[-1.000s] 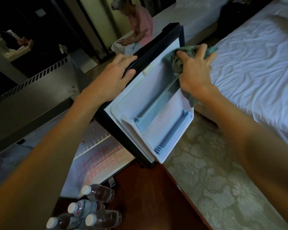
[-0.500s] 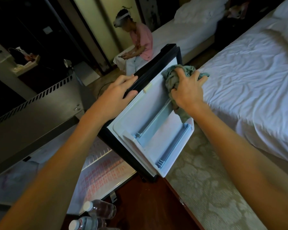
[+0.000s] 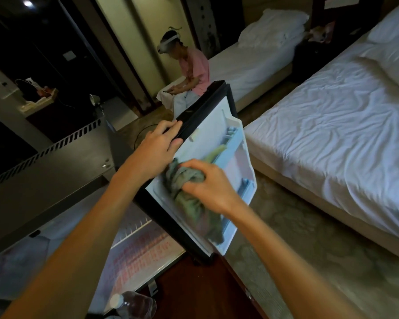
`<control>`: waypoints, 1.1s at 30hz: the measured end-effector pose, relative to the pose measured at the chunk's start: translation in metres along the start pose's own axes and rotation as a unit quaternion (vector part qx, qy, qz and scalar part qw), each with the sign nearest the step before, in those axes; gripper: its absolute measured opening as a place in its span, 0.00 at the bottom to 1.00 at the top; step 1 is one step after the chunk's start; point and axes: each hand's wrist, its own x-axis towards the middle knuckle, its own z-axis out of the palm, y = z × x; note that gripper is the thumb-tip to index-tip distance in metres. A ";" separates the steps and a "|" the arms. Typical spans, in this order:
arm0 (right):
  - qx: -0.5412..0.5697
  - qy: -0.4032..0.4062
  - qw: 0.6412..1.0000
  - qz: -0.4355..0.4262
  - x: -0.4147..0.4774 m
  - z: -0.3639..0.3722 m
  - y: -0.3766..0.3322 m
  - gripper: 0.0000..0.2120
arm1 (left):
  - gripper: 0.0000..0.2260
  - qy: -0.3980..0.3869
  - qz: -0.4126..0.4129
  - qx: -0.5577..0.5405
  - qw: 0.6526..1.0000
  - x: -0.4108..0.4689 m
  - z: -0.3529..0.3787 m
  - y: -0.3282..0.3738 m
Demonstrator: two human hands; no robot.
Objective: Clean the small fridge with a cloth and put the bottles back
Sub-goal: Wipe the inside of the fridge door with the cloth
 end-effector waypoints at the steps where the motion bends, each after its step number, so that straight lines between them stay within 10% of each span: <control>1: 0.018 -0.010 1.000 0.011 -0.004 0.005 -0.001 0.15 | 0.22 0.003 -0.003 0.004 1.000 0.001 0.000 0.000; 4: 0.164 -0.023 0.983 0.085 -0.011 -0.006 -0.002 0.14 | 0.22 0.003 -0.008 0.002 1.000 -0.001 0.001 0.002; 8: 0.448 0.025 0.862 0.234 -0.032 -0.046 0.008 0.06 | 0.21 0.017 -0.001 -0.013 1.000 -0.007 -0.001 0.008; 14: 0.517 0.129 0.803 0.267 -0.061 -0.095 0.035 0.20 | 0.19 0.041 0.017 -0.046 0.998 -0.013 -0.003 0.018; 33: 0.125 0.371 0.918 0.060 -0.061 -0.088 0.016 0.15 | 0.11 0.130 -0.017 -0.094 0.987 -0.037 0.009 0.062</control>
